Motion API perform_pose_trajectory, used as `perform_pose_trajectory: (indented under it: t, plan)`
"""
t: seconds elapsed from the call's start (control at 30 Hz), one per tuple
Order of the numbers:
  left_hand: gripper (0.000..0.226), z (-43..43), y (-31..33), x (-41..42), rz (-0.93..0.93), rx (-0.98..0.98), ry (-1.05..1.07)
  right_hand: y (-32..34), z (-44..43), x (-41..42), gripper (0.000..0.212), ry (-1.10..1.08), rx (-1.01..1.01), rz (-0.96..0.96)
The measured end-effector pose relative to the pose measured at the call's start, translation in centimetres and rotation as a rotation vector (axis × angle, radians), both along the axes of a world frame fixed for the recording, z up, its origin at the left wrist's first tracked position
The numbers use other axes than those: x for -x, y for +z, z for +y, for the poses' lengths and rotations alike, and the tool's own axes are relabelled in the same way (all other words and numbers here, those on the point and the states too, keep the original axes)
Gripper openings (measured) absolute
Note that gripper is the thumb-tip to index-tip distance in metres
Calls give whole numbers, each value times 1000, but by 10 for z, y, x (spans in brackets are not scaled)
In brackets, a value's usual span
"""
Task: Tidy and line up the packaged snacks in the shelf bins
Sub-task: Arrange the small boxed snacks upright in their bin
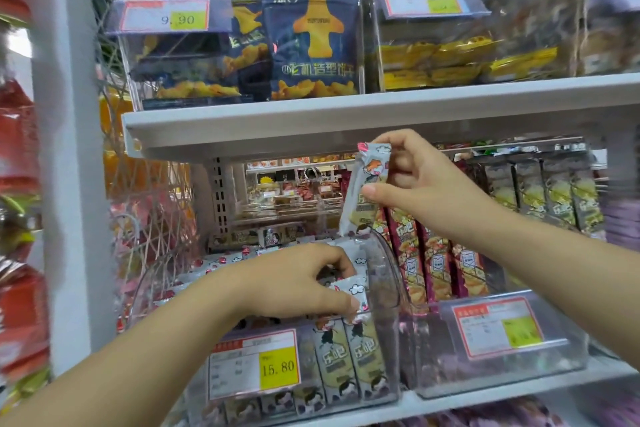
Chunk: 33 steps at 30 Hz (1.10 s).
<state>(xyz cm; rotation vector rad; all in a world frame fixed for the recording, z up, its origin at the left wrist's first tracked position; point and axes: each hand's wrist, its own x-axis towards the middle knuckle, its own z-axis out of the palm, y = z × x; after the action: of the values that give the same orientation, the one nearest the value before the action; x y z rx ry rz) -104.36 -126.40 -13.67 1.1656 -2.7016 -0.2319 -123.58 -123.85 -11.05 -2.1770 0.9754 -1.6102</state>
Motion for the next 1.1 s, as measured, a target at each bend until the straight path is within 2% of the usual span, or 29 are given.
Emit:
perform_pose_trajectory:
  t: [0.07,0.2,0.27,0.5,0.6,0.8,0.9,1.0,1.1]
  plan:
    - [34,-1,-1,-2,-5,22,-5,1,-1,-3,41,-17,-6,111]
    - [28,-2,-2,-3,-18,13,-7,-2,-8,-9,38,-221,6,570]
    - [26,-2,-2,-3,-14,2,-3,-3,-11,-11,37,-249,11,686]
    - [25,0,-7,-7,34,9,-5,10,-16,-12,46,-311,-96,759]
    - [26,2,-6,-7,30,26,9,13,-18,-16,47,-300,-117,857]
    - [29,5,-6,-9,24,45,24,10,-26,-19,36,-382,-171,1079]
    - [27,5,-8,-10,42,57,21,10,-23,-19,33,-390,-183,1123]
    - [28,5,-10,-10,55,66,40,6,-19,-20,26,-376,-242,1228]
    - [30,5,-12,-8,59,75,52,0,-18,-23,28,-422,-326,1337]
